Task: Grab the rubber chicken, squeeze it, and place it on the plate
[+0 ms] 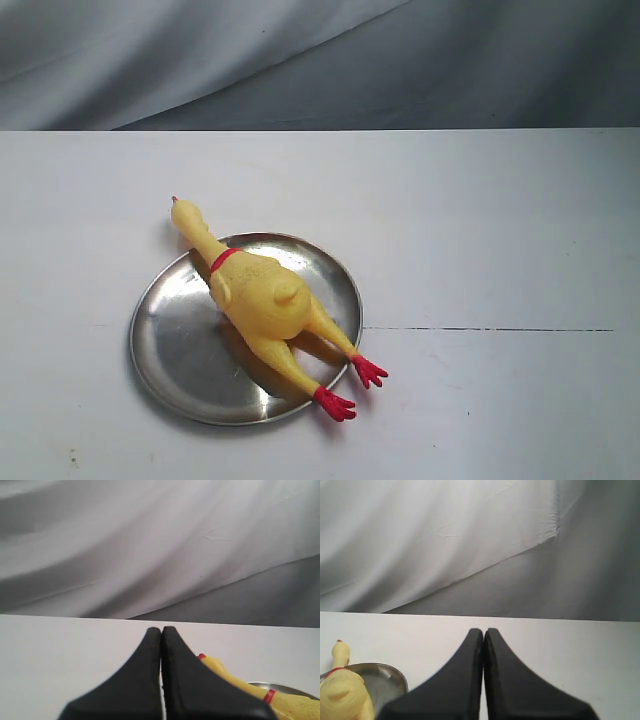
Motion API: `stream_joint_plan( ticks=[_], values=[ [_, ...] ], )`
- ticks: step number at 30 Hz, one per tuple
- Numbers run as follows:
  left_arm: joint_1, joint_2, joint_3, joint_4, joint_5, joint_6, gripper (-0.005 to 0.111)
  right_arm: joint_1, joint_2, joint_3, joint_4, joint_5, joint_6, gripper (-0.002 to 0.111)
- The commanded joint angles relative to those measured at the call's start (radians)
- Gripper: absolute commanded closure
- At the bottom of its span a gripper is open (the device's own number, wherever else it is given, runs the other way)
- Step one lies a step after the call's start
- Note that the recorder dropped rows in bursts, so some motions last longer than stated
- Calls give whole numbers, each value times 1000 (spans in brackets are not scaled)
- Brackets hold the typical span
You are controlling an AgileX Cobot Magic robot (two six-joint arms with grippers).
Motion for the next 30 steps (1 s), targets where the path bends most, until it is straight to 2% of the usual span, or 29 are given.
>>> stream_joint_plan(
  ticks=[1,20,27,28,30],
  values=[
    [2,-4,20,-6,-14,-7,107,0,-3,5,27,-1,28,108],
    [2,-4,28,12,-2,26,107,0,-3,5,27,-1,30,108],
    [2,-4,30,188,-163,29,107,0,-3,5,27,-1,27,108],
    [2,-4,37,244,-173,-15,107,0,-3,5,27,-1,27,108],
    [2,-4,61,430,-175,-210,107,0,-3,5,27,-1,27,108]
  ],
)
